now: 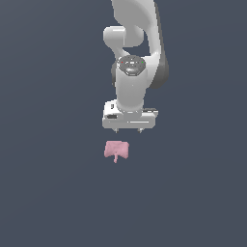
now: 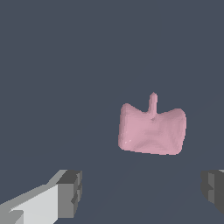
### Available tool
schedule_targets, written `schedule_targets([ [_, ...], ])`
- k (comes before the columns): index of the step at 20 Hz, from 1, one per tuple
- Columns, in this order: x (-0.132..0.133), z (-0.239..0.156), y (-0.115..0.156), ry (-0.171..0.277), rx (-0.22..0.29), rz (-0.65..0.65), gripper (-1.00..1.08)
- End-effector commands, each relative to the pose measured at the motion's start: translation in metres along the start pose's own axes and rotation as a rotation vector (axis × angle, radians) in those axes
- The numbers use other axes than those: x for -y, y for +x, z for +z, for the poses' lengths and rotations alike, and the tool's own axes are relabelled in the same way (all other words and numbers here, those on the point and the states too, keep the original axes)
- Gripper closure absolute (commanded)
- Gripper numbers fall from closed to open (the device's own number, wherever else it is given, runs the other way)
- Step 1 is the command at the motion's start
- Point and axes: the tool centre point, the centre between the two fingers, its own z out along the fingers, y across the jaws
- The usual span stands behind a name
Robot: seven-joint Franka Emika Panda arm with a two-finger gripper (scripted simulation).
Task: Pick up the object and move it to a goal position.
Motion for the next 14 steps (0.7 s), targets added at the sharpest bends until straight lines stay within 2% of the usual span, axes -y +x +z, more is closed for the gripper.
schedule_targets([
  [1, 0.000, 0.000, 0.000, 0.000, 0.000, 0.000, -0.20],
  [8, 0.015, -0.007, 0.004, 0.011, -0.016, -0.008, -0.20],
  [14, 0.012, -0.004, 0.006, 0.019, -0.008, -0.007, -0.20],
])
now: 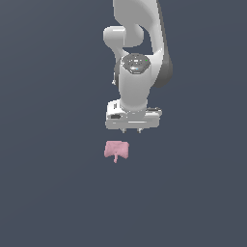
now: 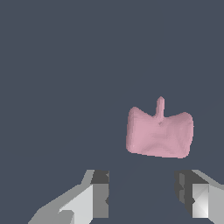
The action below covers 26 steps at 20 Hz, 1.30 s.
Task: Pick up the object and move it to a goal position.
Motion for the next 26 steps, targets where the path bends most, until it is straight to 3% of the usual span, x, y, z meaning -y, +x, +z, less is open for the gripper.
schedule_targets([
  [1, -0.002, 0.003, 0.002, 0.008, 0.006, 0.002, -0.20],
  [7, -0.011, 0.017, 0.010, 0.054, 0.039, 0.006, -0.20],
  [12, -0.024, 0.038, 0.021, 0.131, 0.078, 0.011, -0.20],
  [19, -0.048, 0.077, 0.040, 0.310, 0.124, 0.020, -0.20],
  [26, -0.073, 0.109, 0.055, 0.505, 0.122, 0.027, -0.20],
])
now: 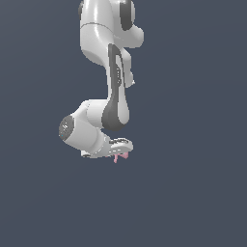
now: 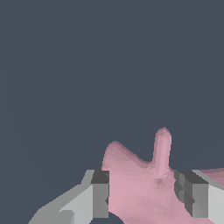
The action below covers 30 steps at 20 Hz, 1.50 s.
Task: Pick up the object and move it to a goal position.
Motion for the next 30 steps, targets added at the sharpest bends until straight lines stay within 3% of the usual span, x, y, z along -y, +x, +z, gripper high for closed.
schedule_targets([
  [1, -0.010, 0.004, 0.006, 0.064, -0.007, -0.005, -0.20],
  [6, -0.025, 0.008, 0.013, 0.155, -0.024, -0.011, -0.20],
  [11, -0.034, 0.010, 0.016, 0.203, -0.037, -0.016, -0.20],
  [26, -0.029, 0.039, 0.017, 0.210, -0.039, -0.016, -0.20],
  [27, -0.029, 0.039, 0.017, 0.210, -0.039, -0.016, 1.08],
  [30, -0.029, 0.039, 0.017, 0.210, -0.039, -0.016, 1.08],
])
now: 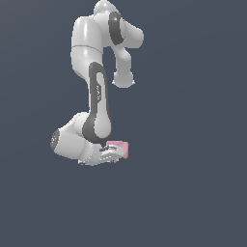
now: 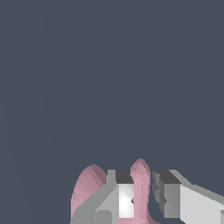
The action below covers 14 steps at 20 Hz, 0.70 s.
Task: Pick up the object and move it to a goal position.
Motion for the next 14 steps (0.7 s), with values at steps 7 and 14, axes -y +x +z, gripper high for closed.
schedule_targets([
  [7, 0.000, 0.000, 0.000, 0.000, -0.001, 0.000, 1.08],
  [14, 0.011, -0.006, -0.002, 0.000, -0.001, 0.000, 1.08],
])
